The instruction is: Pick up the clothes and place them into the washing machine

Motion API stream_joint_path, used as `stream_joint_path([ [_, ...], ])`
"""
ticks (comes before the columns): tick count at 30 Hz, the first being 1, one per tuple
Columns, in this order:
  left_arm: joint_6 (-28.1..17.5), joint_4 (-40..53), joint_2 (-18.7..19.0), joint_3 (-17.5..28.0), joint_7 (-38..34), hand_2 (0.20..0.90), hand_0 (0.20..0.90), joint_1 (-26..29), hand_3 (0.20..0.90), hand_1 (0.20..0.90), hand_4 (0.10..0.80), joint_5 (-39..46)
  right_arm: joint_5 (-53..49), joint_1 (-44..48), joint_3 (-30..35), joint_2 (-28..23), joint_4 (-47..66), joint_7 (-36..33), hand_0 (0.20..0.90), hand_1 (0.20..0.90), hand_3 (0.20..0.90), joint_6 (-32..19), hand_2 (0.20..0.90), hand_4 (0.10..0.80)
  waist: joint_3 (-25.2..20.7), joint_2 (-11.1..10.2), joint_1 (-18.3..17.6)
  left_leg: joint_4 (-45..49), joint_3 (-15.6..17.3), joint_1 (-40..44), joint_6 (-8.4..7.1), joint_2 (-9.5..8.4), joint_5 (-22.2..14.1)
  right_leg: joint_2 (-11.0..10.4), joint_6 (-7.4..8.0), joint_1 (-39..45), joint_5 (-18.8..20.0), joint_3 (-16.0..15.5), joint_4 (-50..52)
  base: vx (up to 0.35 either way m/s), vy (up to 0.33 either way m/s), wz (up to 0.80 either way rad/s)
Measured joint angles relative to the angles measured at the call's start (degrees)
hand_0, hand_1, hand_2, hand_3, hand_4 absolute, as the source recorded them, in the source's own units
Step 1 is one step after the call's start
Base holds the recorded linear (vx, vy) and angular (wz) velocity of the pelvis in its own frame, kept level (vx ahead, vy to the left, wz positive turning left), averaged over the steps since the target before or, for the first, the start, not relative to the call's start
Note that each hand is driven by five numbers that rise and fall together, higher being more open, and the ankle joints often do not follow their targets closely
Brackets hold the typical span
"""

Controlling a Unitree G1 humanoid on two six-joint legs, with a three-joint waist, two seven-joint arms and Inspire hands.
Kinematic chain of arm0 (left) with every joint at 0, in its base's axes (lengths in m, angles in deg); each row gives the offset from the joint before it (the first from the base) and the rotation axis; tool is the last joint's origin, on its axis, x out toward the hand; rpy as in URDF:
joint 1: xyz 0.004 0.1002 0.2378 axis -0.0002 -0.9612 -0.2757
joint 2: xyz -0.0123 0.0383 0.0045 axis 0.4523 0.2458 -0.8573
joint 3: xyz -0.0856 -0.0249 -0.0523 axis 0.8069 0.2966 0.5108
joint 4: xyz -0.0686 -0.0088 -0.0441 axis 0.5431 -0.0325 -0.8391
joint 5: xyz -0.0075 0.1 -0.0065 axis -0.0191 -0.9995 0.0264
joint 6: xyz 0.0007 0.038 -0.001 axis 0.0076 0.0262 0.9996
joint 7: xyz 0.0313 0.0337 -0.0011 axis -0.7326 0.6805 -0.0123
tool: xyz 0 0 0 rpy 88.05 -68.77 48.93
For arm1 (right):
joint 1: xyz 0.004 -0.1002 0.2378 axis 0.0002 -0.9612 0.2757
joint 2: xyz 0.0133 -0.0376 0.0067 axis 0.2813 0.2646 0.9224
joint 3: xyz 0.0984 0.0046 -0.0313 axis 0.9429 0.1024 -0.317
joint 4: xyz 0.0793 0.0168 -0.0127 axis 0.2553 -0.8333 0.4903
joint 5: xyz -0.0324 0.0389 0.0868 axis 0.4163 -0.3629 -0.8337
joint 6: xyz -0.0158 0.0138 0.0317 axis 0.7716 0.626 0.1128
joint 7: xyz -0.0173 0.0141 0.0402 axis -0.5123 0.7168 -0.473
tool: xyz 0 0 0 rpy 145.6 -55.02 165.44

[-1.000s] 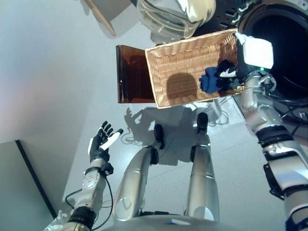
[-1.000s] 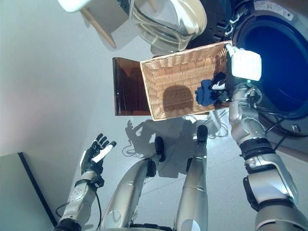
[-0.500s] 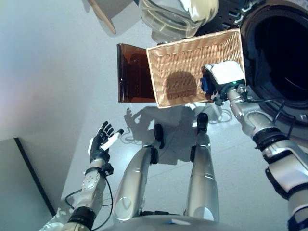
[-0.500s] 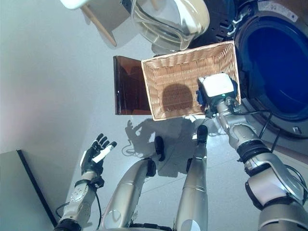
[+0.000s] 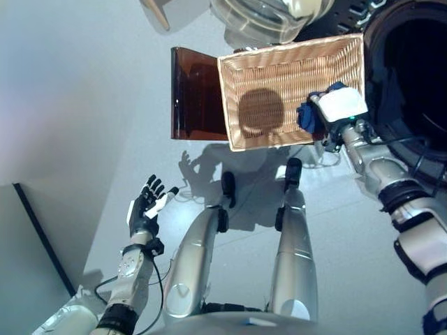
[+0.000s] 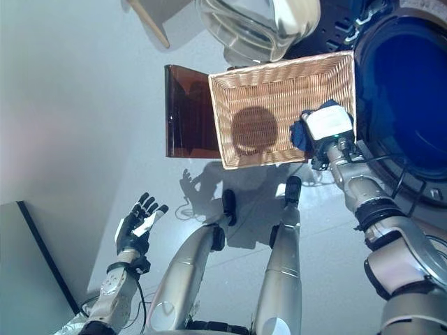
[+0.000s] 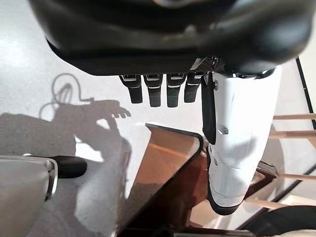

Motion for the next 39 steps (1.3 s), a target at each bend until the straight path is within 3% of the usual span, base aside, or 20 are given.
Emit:
stream_joint_path([
  [26,-0.15,6.68,0.02,0.32,-0.21,0.9,0.9,-0.14,0.9,0.9,0.8,2.4,-0.03,9.29,-2.2,-1.71,-8.38,-0.5,0.9,0.9,0.9,2.5,0.9,0.8,0.96,1.28,1.74,0.05,-0.18,-2.88,-0.81,-0.03,0.95,0.03,-0.65,-4.19,-0.7,-0.17,3.03,-0.011,-0.003,0.02],
  [34,-1.44,12.05,0.1,4.58,-1.44,0.9,0.9,-0.48,0.9,0.9,0.8,2.82,-1.27,8.95,-2.09,-1.23,-9.61,-0.66,0.9,0.9,0.9,2.59,0.9,0.8,0.94,1.31,2.12,-0.07,-0.93,-4.58,-1.03,0.03,1.41,-0.09,-0.96,-5.59,-0.9,-1.02,3.32,-0.009,-0.002,0.04],
  [39,-2.07,12.6,0.25,4.64,-1.79,0.9,0.9,-0.53,0.9,0.9,0.8,3.72,-3.2,8.8,-1.19,-0.7,-10.57,-1.3,0.9,0.9,0.9,2.65,0.9,0.8,0.94,1.31,2.9,-0.02,-1.45,-5.18,-1.27,0.05,1.61,-0.11,-1.19,-6.34,-1.07,-1.44,3.97,-0.001,0.0,0.01],
])
